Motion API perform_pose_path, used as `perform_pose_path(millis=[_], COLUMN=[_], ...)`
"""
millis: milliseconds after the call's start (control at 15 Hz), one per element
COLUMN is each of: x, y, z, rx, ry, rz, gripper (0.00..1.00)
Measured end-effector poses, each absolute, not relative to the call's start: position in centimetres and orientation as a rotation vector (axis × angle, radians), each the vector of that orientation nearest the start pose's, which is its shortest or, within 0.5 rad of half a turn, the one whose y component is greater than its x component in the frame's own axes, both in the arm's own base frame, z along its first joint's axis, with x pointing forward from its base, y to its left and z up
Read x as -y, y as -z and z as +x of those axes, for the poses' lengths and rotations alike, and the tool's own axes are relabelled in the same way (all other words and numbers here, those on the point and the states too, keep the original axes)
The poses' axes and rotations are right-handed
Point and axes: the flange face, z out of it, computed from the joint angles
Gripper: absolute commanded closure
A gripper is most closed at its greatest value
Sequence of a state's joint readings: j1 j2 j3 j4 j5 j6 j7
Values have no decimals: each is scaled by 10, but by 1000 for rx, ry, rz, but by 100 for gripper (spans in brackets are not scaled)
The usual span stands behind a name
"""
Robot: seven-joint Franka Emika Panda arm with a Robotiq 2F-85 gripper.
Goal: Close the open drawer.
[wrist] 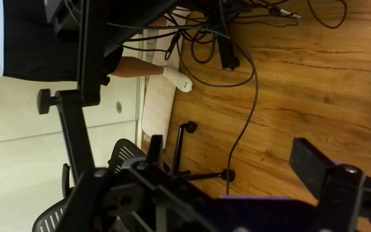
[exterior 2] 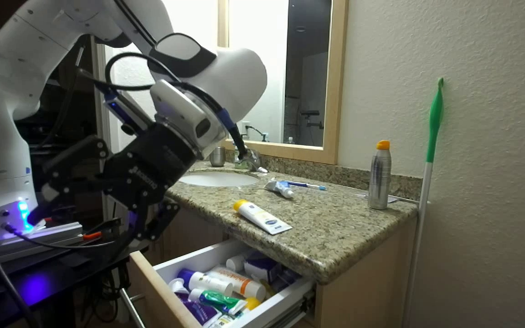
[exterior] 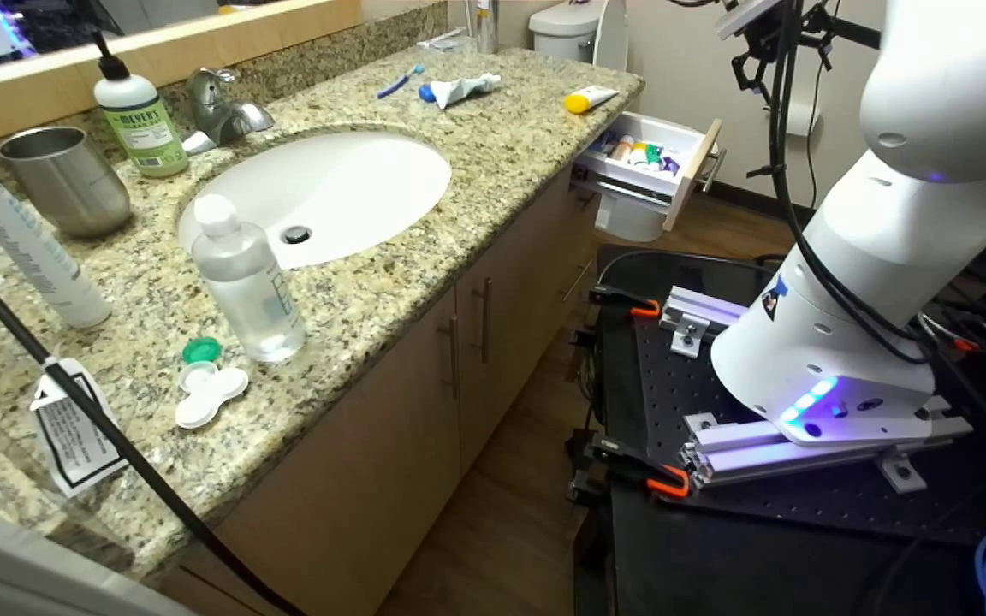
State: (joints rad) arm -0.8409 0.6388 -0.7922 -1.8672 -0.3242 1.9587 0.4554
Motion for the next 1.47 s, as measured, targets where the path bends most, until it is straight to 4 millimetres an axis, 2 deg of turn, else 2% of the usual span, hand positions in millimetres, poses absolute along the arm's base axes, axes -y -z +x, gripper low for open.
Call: perform_pose_path(millis=[133,333,667,1067,1467], x=[596,596,593,599,602], y=[-230,-211,-194,-172,-163], z=[-32,-27,-13,-8,-2], rx=[-2651,-2652,-2689,-2866,-2883], ry=[-1236,-1143,-1068,-1117,-1125], rz=[-1884,-1792,-1687,-1518,-1506], gripper=[0,0,0,0,0])
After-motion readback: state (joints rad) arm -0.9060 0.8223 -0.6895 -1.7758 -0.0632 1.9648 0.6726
